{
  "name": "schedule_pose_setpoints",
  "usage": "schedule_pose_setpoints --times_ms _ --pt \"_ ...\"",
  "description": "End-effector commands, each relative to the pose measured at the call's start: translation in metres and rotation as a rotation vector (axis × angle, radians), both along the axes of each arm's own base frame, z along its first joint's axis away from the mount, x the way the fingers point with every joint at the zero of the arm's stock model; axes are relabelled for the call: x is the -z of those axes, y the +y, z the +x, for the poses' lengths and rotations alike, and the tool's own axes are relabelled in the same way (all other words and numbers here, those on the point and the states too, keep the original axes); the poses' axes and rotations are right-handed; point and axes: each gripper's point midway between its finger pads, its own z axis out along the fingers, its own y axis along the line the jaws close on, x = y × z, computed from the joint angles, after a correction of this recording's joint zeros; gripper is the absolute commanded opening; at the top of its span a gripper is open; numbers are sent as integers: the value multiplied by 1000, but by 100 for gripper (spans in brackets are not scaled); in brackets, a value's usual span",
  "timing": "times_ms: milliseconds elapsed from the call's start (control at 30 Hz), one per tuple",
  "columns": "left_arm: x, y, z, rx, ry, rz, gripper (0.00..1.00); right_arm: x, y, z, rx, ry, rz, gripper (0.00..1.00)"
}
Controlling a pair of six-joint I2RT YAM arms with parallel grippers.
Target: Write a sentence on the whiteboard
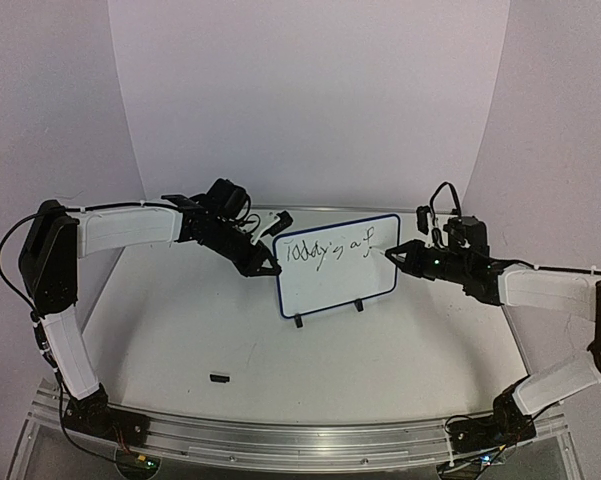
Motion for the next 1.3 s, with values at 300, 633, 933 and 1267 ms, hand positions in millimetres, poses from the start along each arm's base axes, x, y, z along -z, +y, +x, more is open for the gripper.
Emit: schedule_pose_setpoints --times_ms 300,633,933,1267 --pt "-4 1 7 -4 -41 28 0 -24 1 13 16 -70 20 0" --pt "-3 1 7 -4 -40 28 0 -35 -1 16 32 -99 26 0" --pt "-4 1 7 -4 -42 27 0 -31 -3 20 45 -95 18 0" --pt "-5 1 8 -5 -42 27 0 -12 -3 17 43 -46 13 0"
